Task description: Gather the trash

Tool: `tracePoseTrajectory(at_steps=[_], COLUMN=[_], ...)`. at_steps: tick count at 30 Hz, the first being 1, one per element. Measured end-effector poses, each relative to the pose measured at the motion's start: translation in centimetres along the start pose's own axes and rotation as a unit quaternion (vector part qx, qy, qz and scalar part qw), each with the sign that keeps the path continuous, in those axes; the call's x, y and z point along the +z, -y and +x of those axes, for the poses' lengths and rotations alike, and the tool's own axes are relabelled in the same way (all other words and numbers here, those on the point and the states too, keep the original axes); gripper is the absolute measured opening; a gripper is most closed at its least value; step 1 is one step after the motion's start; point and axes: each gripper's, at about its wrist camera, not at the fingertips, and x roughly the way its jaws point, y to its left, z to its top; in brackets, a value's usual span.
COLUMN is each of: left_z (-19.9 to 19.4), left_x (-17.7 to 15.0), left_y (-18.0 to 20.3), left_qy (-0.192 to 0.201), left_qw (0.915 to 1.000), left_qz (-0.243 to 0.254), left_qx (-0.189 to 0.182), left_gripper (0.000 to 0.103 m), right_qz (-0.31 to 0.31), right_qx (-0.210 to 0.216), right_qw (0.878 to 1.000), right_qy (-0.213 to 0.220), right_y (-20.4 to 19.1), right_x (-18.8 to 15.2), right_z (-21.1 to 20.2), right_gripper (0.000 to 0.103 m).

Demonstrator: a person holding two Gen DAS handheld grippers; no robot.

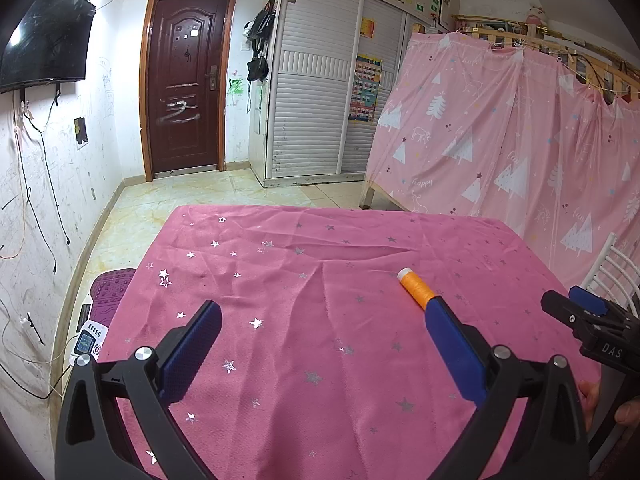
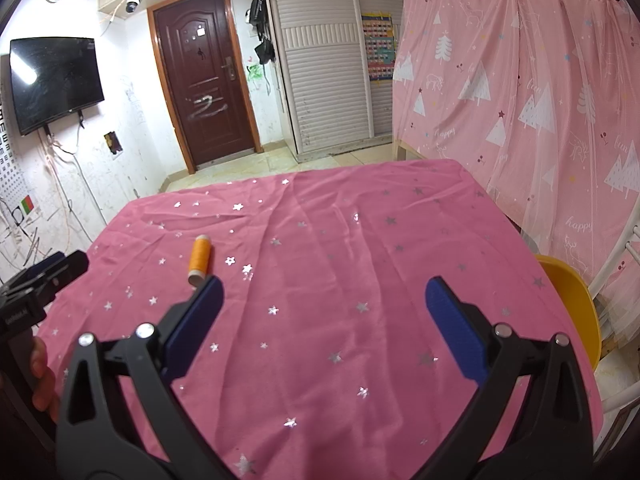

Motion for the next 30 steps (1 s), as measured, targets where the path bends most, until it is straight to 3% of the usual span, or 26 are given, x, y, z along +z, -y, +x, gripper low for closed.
tracePoseTrajectory(at_steps=[30], left_z=[-0.37], left_x=[-0.52], left_y=[0.20], left_qy=[0.007], left_qw=[0.9999], left_qz=[0.013], left_qx=[0.001], left_gripper=[0.095], right_qz=[0.000], right_qx=[0.000], right_qw=[1.000], right_qy=[-0.001], right_y=[-0.06], right_x=[-0.04], right_z=[0.02], right_gripper=[0.097])
